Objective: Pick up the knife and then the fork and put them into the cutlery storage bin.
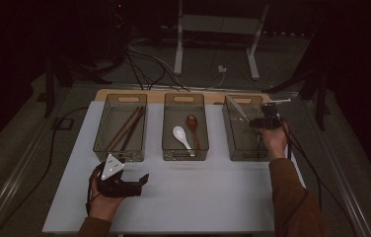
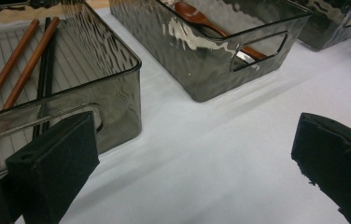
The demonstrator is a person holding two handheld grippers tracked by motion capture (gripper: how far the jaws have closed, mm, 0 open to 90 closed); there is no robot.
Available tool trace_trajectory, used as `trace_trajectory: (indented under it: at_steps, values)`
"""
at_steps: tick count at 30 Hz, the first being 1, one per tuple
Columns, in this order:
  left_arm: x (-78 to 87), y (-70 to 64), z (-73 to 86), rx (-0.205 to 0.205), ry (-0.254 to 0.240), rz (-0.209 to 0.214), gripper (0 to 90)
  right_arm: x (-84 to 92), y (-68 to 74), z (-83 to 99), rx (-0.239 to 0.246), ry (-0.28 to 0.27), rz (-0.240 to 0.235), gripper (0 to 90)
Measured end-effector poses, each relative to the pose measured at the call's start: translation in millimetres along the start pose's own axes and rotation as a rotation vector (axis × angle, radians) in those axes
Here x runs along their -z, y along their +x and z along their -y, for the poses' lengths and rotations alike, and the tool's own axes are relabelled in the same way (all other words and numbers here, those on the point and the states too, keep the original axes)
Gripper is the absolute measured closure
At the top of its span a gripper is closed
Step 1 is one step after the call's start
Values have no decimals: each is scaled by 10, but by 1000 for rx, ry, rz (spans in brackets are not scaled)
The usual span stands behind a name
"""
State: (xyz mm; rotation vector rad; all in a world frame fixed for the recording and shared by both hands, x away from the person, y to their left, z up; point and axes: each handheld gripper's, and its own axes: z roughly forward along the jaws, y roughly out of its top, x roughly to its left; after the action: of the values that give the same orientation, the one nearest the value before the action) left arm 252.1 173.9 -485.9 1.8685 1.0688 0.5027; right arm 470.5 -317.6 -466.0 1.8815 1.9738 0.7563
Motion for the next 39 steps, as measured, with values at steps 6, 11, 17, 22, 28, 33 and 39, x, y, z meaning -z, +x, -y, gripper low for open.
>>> trace_trajectory:
  at_steps: [6,11,17,22,28,33,39]
  values:
    - [5,17,2,6,-1,-2,17,-53,10,-66,2,-30,-51,567]
    - [0,38,11,11,3,-2,17,-168,29,-127,10,-19,-41,550]
    - [1,51,18,14,3,-3,17,-307,53,-131,21,16,0,611]
    - [2,51,21,15,3,-7,17,-266,73,-125,14,47,7,667]
    - [0,32,14,8,4,-8,17,-191,112,-81,7,116,27,724]
    - [-4,21,9,8,4,-7,17,-154,153,-63,48,156,30,689]
    - [-19,12,9,3,6,-3,17,-232,203,-99,99,94,17,615]
